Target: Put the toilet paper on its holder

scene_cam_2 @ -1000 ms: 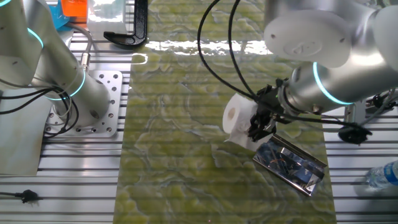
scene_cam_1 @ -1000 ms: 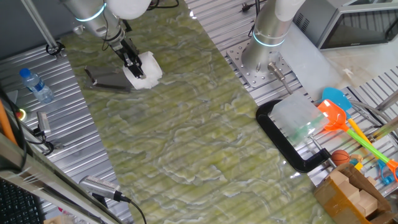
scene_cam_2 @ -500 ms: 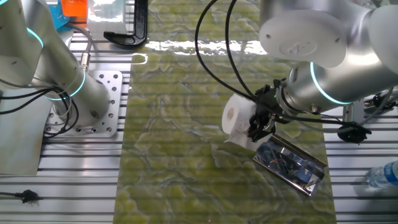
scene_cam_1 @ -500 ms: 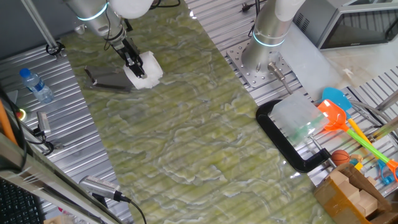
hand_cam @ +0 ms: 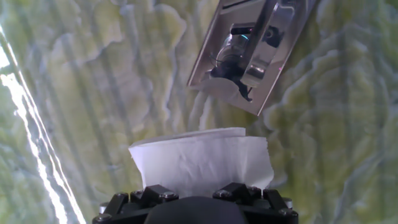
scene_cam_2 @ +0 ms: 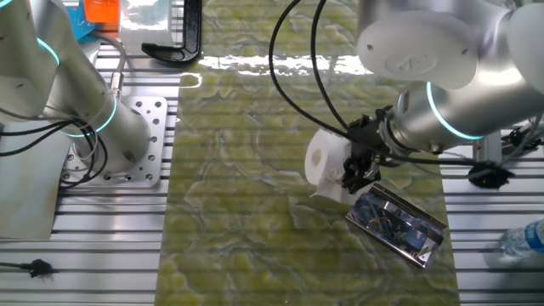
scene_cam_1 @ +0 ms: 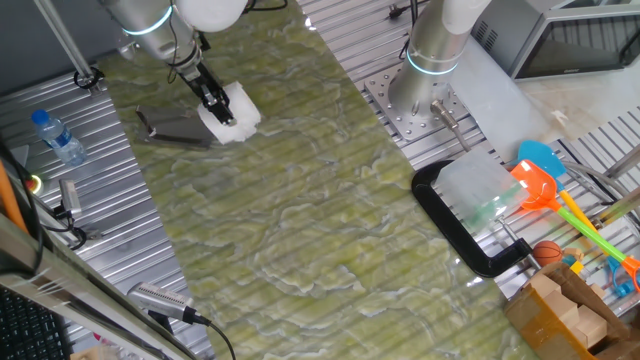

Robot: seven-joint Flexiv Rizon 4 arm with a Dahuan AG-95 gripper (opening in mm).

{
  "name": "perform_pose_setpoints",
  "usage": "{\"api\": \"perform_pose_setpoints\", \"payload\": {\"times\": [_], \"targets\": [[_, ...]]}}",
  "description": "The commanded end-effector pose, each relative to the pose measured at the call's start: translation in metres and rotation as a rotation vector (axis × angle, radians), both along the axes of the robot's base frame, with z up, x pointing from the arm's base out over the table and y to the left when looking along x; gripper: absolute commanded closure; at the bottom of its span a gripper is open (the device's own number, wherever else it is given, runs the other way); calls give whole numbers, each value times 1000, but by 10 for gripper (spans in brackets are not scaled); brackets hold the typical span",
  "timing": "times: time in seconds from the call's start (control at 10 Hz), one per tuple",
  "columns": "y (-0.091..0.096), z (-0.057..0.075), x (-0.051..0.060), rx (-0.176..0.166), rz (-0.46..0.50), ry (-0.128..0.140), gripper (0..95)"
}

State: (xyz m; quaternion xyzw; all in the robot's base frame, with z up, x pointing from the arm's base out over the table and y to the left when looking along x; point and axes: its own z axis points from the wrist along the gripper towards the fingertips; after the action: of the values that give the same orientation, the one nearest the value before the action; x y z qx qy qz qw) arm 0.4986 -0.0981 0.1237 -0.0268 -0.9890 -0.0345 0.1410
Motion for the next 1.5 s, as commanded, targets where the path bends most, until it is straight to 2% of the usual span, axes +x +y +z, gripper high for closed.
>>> {"api": "perform_pose_setpoints", "payload": {"times": [0.1, 0.2, 0.3, 0.4, 0.5, 0.6, 0.7, 0.9, 1.0, 1.1, 1.3, 1.5], "targets": [[0, 3, 7, 21, 381, -22, 950], [1, 6, 13, 51, 502, -29, 950], [1, 8, 19, 66, 595, -41, 950], [3, 12, 29, 72, 729, -65, 950], [4, 13, 32, 71, 767, -70, 950], [11, 16, 45, 53, 916, -107, 950], [16, 15, 50, 39, 987, -130, 950], [30, 8, 55, 3, 1151, -228, 950], [34, 6, 56, 7, 1206, -232, 950], [37, 5, 57, 22, 1289, -223, 950], [44, -1, 59, 80, 1438, -261, 950], [44, -6, 60, 84, 1503, -290, 950]]}}
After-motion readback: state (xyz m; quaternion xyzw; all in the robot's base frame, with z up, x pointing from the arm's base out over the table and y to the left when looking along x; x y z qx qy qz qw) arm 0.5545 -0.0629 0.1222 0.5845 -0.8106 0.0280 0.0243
